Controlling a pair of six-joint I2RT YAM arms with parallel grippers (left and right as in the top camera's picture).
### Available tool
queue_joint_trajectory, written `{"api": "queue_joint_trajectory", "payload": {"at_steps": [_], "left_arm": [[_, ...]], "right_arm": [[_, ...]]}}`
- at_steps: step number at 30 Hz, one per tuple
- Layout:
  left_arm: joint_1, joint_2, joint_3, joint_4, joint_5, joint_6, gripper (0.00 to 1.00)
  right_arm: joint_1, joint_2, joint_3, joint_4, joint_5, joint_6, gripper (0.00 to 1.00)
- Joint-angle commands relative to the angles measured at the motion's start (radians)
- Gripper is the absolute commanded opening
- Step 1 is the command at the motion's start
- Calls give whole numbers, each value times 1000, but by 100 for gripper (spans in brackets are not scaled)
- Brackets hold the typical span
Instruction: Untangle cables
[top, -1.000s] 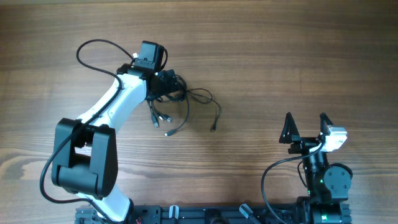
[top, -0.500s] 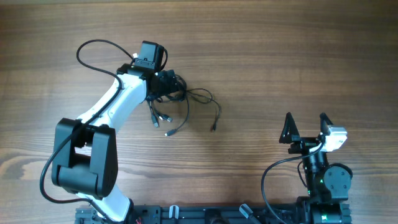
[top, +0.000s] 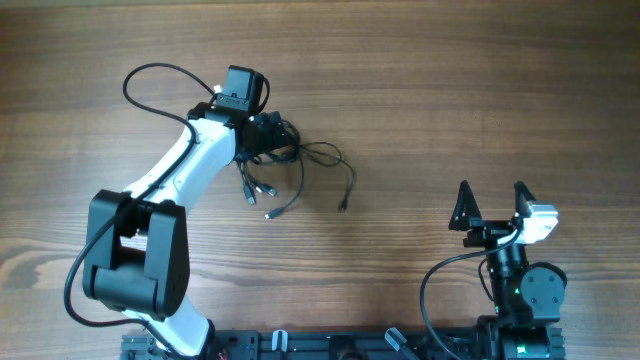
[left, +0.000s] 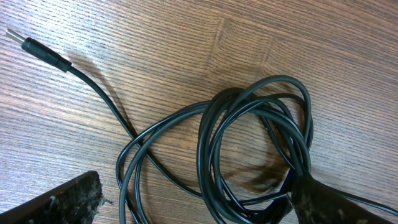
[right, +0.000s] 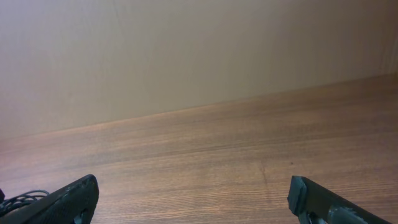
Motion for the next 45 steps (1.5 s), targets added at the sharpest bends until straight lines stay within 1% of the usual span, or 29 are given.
{"api": "queue_joint_trajectory", "payload": {"at_steps": [1, 26, 31, 37, 43, 45], "left_arm": [[1, 8, -3, 5, -17, 16, 100], [1, 8, -3, 47, -18, 16, 100], [2, 6, 0, 81, -18, 20, 100], [26, -29, 55, 48, -17, 20, 100], [40, -48, 55, 15, -18, 21, 100], [40, -48, 55, 13, -18, 47, 100]], "right_arm": [[5, -3, -1, 3, -2, 9, 100], [5, -3, -1, 3, -2, 8, 100], [5, -3, -1, 3, -2, 9, 100], [5, -3, -1, 3, -2, 8, 100], [5, -3, -1, 3, -2, 8, 100], [5, -3, -1, 3, -2, 8, 100]]}}
